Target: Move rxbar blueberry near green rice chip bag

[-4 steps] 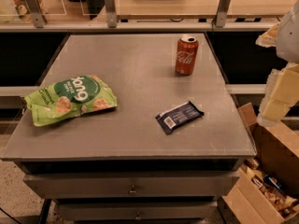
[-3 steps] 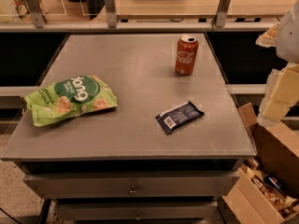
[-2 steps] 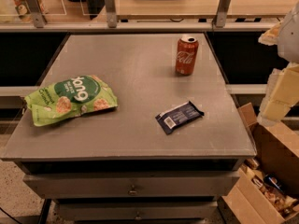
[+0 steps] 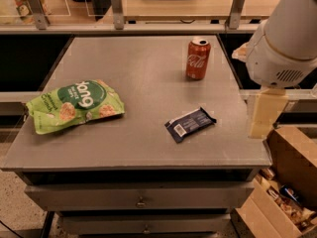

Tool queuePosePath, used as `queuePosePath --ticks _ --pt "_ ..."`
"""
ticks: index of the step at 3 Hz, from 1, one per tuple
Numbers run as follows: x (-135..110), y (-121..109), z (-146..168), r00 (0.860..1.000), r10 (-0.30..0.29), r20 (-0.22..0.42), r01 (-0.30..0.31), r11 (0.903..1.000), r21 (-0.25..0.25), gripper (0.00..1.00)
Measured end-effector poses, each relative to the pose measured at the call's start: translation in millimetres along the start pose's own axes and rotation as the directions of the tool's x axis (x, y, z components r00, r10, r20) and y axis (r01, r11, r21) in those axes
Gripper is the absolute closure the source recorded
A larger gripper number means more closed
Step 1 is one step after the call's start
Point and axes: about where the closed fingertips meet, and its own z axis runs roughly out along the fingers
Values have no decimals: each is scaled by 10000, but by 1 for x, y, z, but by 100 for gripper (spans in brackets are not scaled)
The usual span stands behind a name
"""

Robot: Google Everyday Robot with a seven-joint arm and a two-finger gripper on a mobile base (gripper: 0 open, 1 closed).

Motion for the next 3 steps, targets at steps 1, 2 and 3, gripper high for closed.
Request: queuePosePath --ticks 1,2,3 --pt "-20 4 31 9920 -1212 -344 1208 9926 -153 0" --pt "-32 7 60 9786 -1963 -624 1929 9796 -567 0" --pt "-50 11 83 9573 -2791 -754 2713 9574 -993 0"
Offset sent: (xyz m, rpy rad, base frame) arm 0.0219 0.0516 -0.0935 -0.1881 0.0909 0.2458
